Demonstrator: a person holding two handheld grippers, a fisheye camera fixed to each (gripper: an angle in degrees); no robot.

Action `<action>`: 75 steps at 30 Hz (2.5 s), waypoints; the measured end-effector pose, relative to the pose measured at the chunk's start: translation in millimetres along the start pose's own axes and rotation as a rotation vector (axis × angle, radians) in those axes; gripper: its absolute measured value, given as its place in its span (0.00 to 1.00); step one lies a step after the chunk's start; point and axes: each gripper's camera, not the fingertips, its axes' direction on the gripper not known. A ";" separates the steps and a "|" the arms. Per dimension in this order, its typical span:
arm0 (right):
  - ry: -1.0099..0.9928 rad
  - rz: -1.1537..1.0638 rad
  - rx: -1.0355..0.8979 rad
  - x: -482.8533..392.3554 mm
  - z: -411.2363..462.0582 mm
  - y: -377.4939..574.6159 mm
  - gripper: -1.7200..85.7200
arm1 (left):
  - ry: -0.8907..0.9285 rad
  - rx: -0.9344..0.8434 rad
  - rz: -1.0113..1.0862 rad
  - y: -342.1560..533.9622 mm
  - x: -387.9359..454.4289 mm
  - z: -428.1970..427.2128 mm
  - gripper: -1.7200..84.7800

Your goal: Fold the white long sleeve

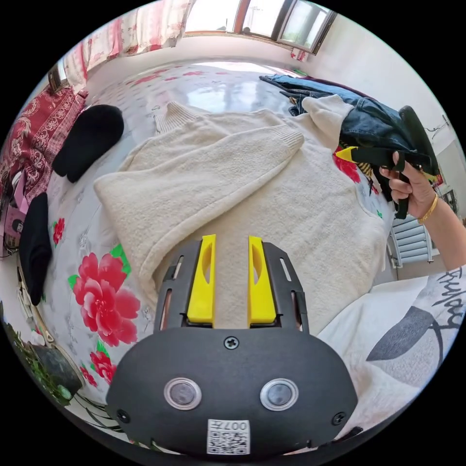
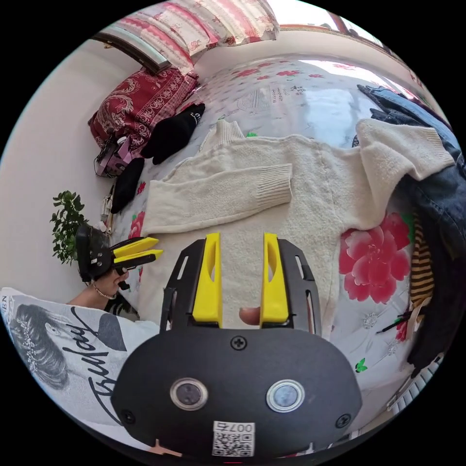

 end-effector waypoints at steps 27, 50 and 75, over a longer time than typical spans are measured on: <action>0.324 0.336 0.537 194.9 -177.0 34.9 0.17 | -0.221 -0.165 -0.246 -69.3 -7.5 35.7 0.10; -0.079 0.635 0.523 327.6 -170.0 65.7 0.09 | -0.231 -0.188 -0.268 -93.1 -13.3 36.5 0.10; 0.188 0.673 0.425 312.1 -175.3 58.4 0.14 | -0.213 -0.160 -0.275 -81.7 -24.8 39.7 0.10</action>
